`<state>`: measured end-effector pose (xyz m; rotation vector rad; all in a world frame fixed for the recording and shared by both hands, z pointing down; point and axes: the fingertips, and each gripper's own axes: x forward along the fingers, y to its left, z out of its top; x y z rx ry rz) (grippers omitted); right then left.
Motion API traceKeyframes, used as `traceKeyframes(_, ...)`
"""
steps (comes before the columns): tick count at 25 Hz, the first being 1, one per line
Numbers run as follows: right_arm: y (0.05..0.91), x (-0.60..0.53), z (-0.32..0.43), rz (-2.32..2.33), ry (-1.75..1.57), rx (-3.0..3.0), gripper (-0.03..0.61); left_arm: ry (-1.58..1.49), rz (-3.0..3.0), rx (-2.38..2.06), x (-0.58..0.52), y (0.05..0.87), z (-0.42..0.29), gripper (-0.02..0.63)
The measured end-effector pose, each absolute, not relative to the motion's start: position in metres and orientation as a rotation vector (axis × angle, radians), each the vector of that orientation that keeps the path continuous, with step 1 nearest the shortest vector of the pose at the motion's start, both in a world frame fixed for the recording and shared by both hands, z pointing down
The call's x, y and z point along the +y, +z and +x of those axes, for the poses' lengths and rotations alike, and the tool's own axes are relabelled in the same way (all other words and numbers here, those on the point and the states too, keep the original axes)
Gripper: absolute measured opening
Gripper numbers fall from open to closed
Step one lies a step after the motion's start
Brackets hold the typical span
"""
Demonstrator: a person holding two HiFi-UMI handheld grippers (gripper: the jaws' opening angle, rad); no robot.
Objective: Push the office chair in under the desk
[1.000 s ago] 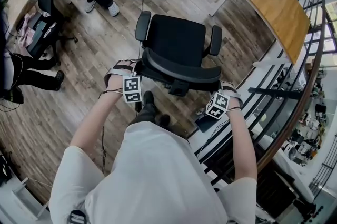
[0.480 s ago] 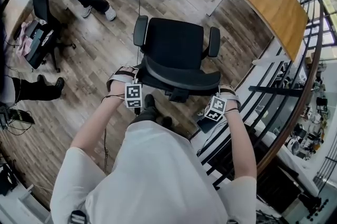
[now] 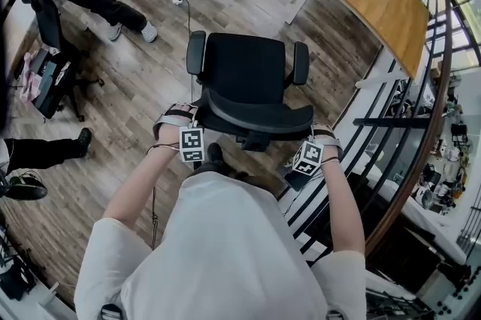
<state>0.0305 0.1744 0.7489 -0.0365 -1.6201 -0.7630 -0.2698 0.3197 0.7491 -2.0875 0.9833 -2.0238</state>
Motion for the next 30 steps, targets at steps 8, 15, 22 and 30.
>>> traceKeyframes(8, 0.75, 0.166, 0.038, 0.037, -0.716, -1.619, 0.101, -1.992, -2.082, 0.931, 0.293, 0.75, -0.272, 0.087)
traceKeyframes(15, 0.753, 0.146, 0.044, 0.1, -0.672, -1.622, 0.104, -1.961, -2.082, 0.873, 0.255, 0.753, -0.272, 0.091)
traceKeyframes(22, 0.75, 0.104, 0.047, 0.119, -0.658, -1.617, 0.104, -1.958, -2.079, 0.846, 0.207, 0.75, -0.271, 0.091)
traceKeyframes(30, 0.754, 0.065, 0.045, 0.147, -0.645, -1.622, 0.104, -1.958, -2.07, 0.828, 0.159, 0.754, -0.277, 0.092)
